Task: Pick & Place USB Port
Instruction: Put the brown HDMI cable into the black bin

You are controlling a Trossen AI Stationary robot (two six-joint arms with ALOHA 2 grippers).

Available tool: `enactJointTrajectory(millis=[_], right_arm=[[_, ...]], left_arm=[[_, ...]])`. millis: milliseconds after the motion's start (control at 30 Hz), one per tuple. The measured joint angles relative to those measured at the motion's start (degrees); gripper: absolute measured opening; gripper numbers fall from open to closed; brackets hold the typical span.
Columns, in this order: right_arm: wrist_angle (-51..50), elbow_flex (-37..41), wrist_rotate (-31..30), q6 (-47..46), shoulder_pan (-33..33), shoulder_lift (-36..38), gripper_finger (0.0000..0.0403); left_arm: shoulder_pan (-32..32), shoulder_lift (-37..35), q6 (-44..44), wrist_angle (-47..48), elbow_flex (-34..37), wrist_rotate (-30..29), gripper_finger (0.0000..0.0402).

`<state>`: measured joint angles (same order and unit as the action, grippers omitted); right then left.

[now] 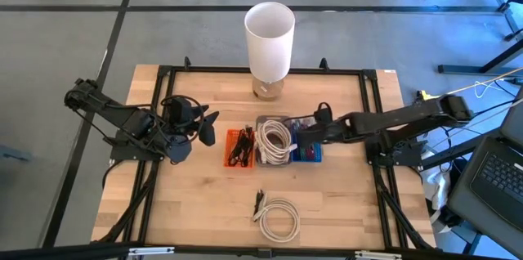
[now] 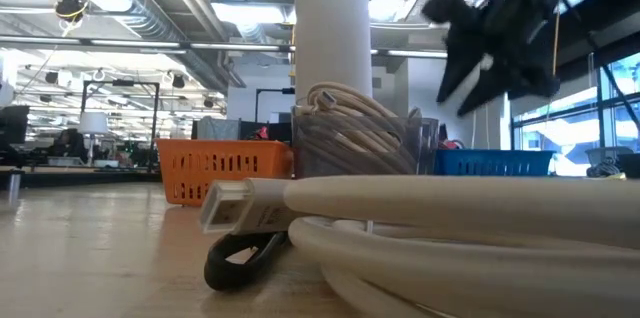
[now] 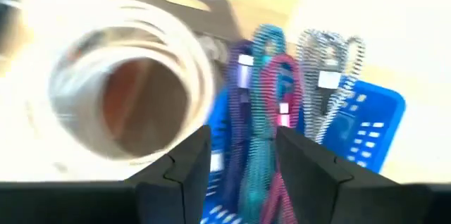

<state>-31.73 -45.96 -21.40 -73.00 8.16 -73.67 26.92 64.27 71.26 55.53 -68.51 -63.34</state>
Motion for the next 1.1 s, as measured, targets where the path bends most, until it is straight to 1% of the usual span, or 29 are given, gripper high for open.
enactJointTrajectory(millis=[133,233,333,433,533,633,733,867,967,1100], right_arm=[[0.1,-2.8,0.5,0.6,3.5,4.2,0.0163],[3.7,-4.3,2.8,1.8,8.3,5.0,0.0161],[10.5,-4.6,3.2,1.9,14.1,4.6,0.0161],[15.1,-4.7,3.2,1.2,19.5,2.4,0.0161],[18.2,-4.7,3.3,-1.6,22.9,-0.7,0.0161],[22.8,-4.6,4.9,-1.7,24.4,-4.8,0.0161],[26.8,-4.8,8.8,-1.2,24.7,-8.9,0.0161],[23.0,-8.6,13.8,2.5,24.7,-14.5,0.0161],[14.5,-14.6,15.8,7.5,24.7,-19.3,0.0161],[2.0,-22.8,16.4,12.8,24.6,-25.8,0.0161]], left_arm=[[0.0,0.0,0.0,0.0,0.0,0.0,0.0212],[0.0,0.0,0.0,0.0,0.0,0.0,0.0212],[0.0,0.0,0.0,0.0,0.0,0.0,0.0212],[0.0,0.0,0.0,0.0,0.0,0.0,0.0212],[0.0,0.0,0.0,0.3,0.0,0.0,0.0212],[-0.6,0.0,0.0,0.4,0.0,0.0,0.0212],[-1.3,0.0,0.0,0.4,0.0,0.3,0.0212],[-2.1,0.0,0.0,0.4,0.0,2.4,0.0212],[-2.4,0.0,0.0,0.4,0.0,3.7,0.0212],[-2.4,0.0,0.0,0.4,0.0,3.5,0.0212]])
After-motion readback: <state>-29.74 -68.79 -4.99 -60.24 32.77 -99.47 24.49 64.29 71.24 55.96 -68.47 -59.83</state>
